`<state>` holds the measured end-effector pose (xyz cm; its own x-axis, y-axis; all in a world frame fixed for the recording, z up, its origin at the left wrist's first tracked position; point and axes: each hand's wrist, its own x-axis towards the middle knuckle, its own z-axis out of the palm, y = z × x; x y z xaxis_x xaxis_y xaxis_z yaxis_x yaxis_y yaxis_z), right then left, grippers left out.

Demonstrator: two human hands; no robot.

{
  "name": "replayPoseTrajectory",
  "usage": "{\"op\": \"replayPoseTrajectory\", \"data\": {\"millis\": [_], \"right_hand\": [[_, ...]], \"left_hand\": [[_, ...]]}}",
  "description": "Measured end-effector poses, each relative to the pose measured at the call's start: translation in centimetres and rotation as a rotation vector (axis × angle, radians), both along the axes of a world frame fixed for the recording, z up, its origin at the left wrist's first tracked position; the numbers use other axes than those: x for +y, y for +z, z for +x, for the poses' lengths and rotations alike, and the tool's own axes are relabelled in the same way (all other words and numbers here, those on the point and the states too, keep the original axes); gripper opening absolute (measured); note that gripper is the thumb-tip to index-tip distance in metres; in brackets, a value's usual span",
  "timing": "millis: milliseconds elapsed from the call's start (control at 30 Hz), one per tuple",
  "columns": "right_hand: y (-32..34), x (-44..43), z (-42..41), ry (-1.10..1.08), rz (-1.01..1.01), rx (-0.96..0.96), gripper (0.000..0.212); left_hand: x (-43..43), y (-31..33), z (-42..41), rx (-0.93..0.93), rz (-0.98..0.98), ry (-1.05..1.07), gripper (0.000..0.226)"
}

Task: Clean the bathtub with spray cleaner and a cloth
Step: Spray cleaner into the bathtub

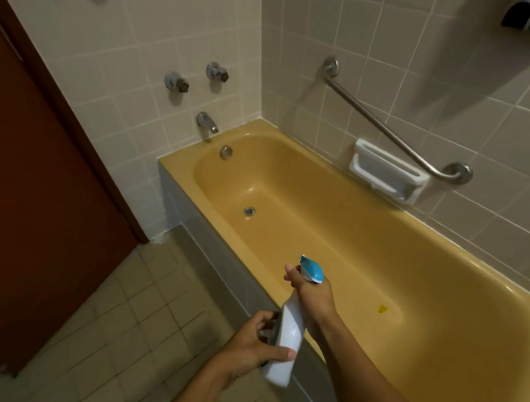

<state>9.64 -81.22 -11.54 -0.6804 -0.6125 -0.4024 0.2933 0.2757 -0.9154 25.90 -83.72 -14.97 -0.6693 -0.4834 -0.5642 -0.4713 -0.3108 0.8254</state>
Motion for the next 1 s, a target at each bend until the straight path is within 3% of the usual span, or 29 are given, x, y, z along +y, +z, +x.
{"op": "replayPoseTrajectory", "data": {"millis": [200, 467, 667, 833, 1000], "right_hand": [[0.1, -3.4, -0.1, -0.160, 0.193, 0.017, 0.037], [1.1, -8.9, 0.9, 0.061, 0.008, -0.024, 0.026], [-1.3, -16.1, 1.5, -0.069, 0.270, 0.041, 0.032], [-1.9, -22.5, 1.5, 0.022, 0.121, -0.056, 0.030], [-4.0, -28.2, 1.1, -0.053, 0.300, -0.007, 0.038]], "left_hand": [[-2.5, 0.6, -0.2, 0.019, -0.048, 0.001, 0.085], [-7.5, -0.1, 1.1, 0.050, -0.022, 0.062, 0.094], [-14.1, -1.6, 1.0, 0.022, -0.020, 0.045, 0.094], [-21.2, -3.0, 1.4, 0.015, 0.016, 0.048, 0.093], [-26.9, -4.1, 0.9, -0.018, 0.036, 0.019, 0.097]]}}
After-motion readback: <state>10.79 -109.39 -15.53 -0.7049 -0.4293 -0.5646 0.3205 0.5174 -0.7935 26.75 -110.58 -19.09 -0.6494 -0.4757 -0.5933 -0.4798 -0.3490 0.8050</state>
